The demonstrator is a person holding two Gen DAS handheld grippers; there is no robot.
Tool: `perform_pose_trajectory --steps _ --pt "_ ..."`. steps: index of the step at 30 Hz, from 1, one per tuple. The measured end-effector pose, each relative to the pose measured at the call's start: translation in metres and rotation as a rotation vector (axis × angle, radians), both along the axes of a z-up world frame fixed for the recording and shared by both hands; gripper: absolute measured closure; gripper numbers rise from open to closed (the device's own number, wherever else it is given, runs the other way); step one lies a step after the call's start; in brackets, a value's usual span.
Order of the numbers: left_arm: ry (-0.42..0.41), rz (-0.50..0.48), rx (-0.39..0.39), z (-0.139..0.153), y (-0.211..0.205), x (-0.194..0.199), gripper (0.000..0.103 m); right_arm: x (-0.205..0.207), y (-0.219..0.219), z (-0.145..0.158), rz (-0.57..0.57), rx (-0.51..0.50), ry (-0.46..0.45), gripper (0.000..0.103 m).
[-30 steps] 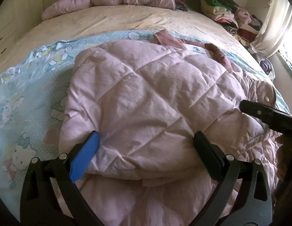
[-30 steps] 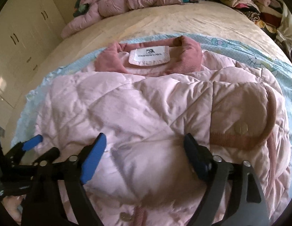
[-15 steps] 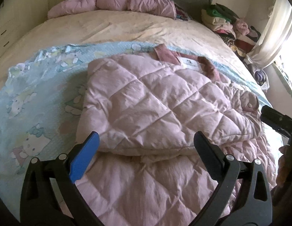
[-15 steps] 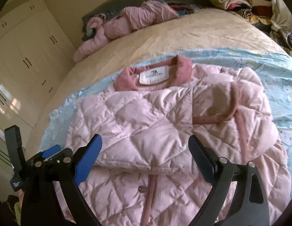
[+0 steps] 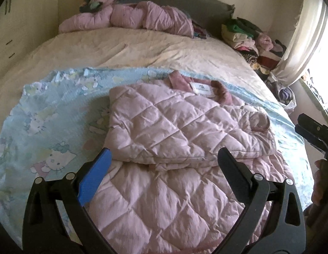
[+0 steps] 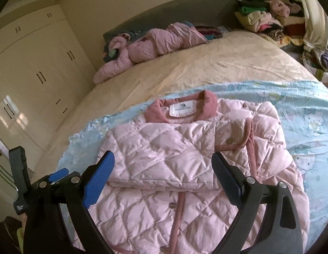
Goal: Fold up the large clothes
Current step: 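Move both open grippers along the jacket to its ribbed hem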
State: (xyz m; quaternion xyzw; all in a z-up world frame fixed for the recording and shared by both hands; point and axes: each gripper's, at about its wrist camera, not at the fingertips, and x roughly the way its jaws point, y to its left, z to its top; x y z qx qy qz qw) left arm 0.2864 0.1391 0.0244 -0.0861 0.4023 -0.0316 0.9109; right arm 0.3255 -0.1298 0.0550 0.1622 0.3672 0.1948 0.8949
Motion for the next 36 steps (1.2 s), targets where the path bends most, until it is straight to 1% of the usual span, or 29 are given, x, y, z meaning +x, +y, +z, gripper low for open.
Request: perform_pose_trajectory --steps 10,18,26,29,31,36 --pt "-0.077 0.006 0.004 0.033 0.006 -0.038 0.01 -0.035 0.004 0.031 0.018 -0.004 -0.062 0.011" --pt "-0.128 0.017 0.006 0.051 0.01 -0.065 0.01 -0.063 0.009 0.053 0.03 -0.006 -0.118 0.011" --pt "-0.156 0.021 0.023 0.059 0.01 -0.092 0.01 -0.092 0.013 0.066 0.043 -0.029 -0.168 0.011" --pt "-0.169 0.027 0.017 0.061 0.008 -0.103 0.01 -0.102 0.011 0.066 0.044 -0.035 -0.175 0.011" --pt "-0.172 0.024 0.013 0.06 0.007 -0.109 0.01 -0.109 0.007 0.067 0.041 -0.032 -0.178 0.011" --pt "-0.167 0.013 0.033 0.055 -0.001 -0.122 0.01 -0.127 -0.001 0.065 0.031 -0.038 -0.189 0.011"
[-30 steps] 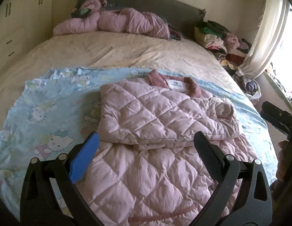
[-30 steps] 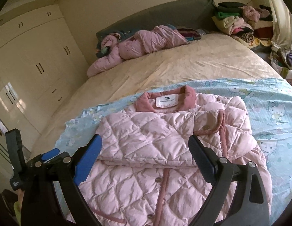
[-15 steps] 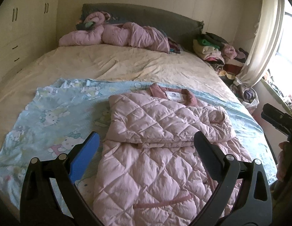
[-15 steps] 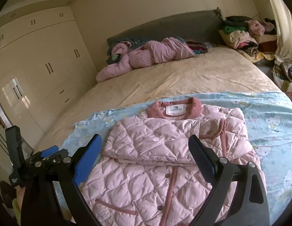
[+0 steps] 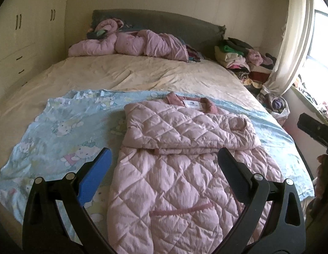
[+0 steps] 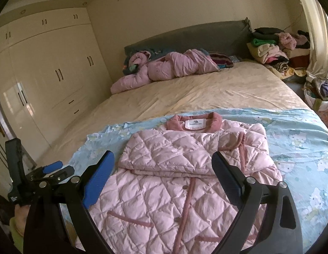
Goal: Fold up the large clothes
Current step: 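Move both open grippers along the jacket to its ribbed hem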
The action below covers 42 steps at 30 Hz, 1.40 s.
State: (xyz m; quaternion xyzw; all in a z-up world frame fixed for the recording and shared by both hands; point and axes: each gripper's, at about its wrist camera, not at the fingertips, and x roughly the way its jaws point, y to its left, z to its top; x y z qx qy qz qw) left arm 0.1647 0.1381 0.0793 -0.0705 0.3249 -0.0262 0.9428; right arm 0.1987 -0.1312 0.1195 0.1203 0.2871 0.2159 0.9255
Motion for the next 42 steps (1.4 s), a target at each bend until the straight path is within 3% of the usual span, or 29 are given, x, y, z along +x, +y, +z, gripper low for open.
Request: perform_pose_trajectory --steps 25,42 --pt "0.046 0.027 0.07 -0.037 -0.016 -0.056 0.009 -0.044 -0.064 -0.045 -0.056 -0.034 0.069 0.011" --pt "0.142 0.046 0.096 -0.09 -0.008 -0.078 0.01 -0.055 -0.084 -0.1 -0.06 -0.093 0.19 0.011"
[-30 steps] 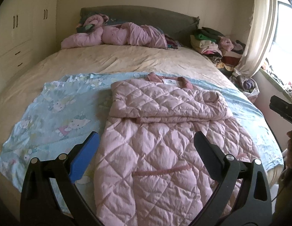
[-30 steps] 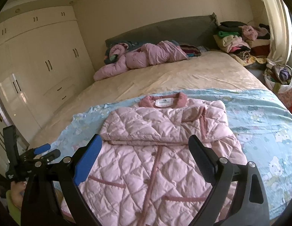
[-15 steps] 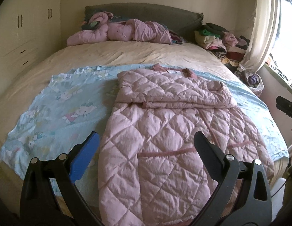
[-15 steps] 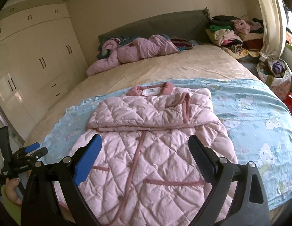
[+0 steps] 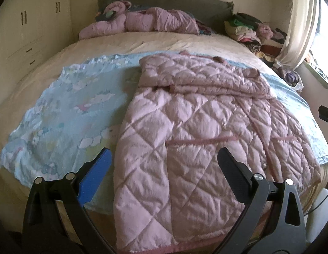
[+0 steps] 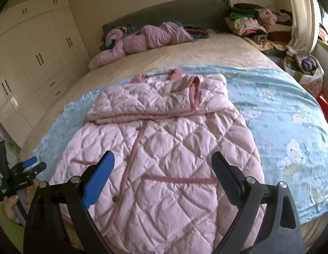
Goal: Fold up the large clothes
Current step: 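Move both open grippers along the jacket to its ribbed hem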
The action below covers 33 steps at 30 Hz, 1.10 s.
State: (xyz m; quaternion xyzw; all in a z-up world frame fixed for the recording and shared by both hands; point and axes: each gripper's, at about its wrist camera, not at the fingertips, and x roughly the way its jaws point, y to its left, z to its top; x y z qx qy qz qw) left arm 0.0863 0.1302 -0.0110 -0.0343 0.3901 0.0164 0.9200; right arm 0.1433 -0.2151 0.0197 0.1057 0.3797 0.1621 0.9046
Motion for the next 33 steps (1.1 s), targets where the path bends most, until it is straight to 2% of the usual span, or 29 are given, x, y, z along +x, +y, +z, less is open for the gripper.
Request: perform_pose_trajectory --steps 13,20,29,31,33 --pt "0.061 0.049 0.017 -0.025 0.018 -0.012 0.01 -0.009 -0.009 -0.034 0.017 -0.058 0.077 0.011" --pt "0.116 0.064 -0.012 -0.045 0.033 -0.014 0.009 -0.01 -0.026 -0.049 -0.011 -0.055 0.132 0.011" --pt "0.165 0.04 -0.168 -0.078 0.048 -0.024 0.011 -0.007 -0.035 -0.05 -0.036 -0.044 0.144 0.011" --pt "0.184 0.034 -0.214 -0.085 0.05 -0.026 0.022 -0.006 -0.035 -0.05 -0.033 -0.041 0.145 0.011" --pt "0.199 0.023 -0.238 -0.091 0.049 -0.026 0.026 -0.006 -0.035 -0.051 -0.03 -0.042 0.148 0.011"
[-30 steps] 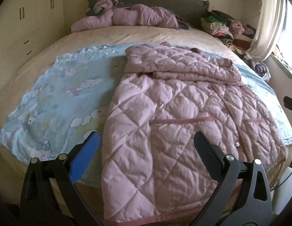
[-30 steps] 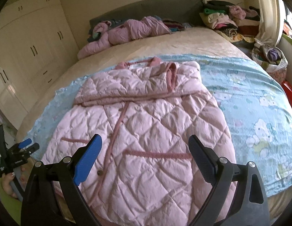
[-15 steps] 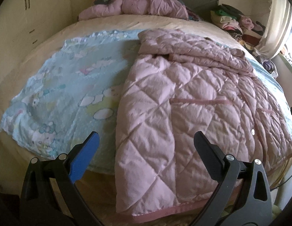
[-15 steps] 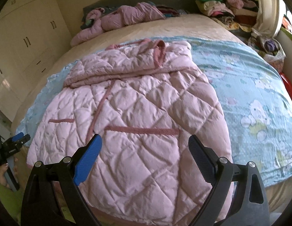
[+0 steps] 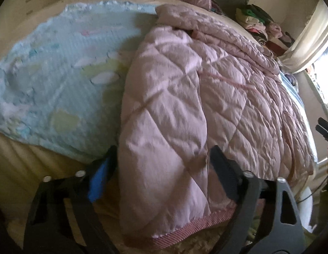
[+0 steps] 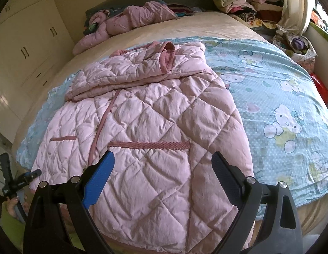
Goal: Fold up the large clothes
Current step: 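Move both open grippers along the jacket to its ribbed hem, then grasp the ribbed hem with the left gripper while the right gripper grasps it too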
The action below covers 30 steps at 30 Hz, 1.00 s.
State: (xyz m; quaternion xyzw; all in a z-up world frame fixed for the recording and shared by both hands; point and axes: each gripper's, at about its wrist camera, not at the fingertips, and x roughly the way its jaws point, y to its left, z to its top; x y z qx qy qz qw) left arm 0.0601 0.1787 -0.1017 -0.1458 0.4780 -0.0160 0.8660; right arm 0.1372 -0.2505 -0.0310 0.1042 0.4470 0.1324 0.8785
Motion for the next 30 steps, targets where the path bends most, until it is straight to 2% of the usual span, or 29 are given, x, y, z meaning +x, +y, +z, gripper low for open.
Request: perform_pose_trajectory --steps 5,6,8,10,13,15,22,28,29,30 --pt "0.003 0.015 -0.061 -0.011 0.003 -0.006 0.027 0.0 -0.004 -0.004 0.023 -0.009 0.026 0.011" --pt "0.0 0.017 -0.068 -0.011 0.002 -0.008 0.031 -0.001 -0.005 -0.005 0.026 -0.014 0.027 0.011" --pt "-0.005 0.007 -0.071 -0.01 0.0 -0.009 0.043 -0.003 -0.008 -0.006 0.029 -0.018 0.032 0.011" --pt "-0.018 0.006 -0.068 -0.005 -0.002 -0.012 0.063 -0.006 -0.014 -0.009 0.038 -0.006 0.05 0.011" --pt "-0.059 -0.008 -0.067 0.008 -0.007 -0.016 0.079 -0.011 -0.029 -0.013 0.033 0.008 0.076 0.011" --pt "-0.086 -0.019 -0.05 0.018 -0.011 -0.017 0.085 -0.015 -0.038 -0.016 0.027 0.004 0.094 0.011" --pt "-0.148 -0.022 -0.05 0.043 -0.012 -0.019 0.089 -0.029 -0.064 -0.04 0.03 0.005 0.195 0.011" --pt "-0.165 -0.018 -0.048 0.051 -0.013 -0.016 0.09 -0.048 -0.076 -0.062 0.043 0.035 0.257 0.011" --pt "-0.166 -0.017 -0.045 0.053 -0.014 -0.016 0.09 -0.05 -0.077 -0.066 0.047 0.051 0.268 0.012" --pt "-0.167 -0.016 -0.045 0.053 -0.014 -0.016 0.09 -0.052 -0.078 -0.068 0.046 0.062 0.275 0.019"
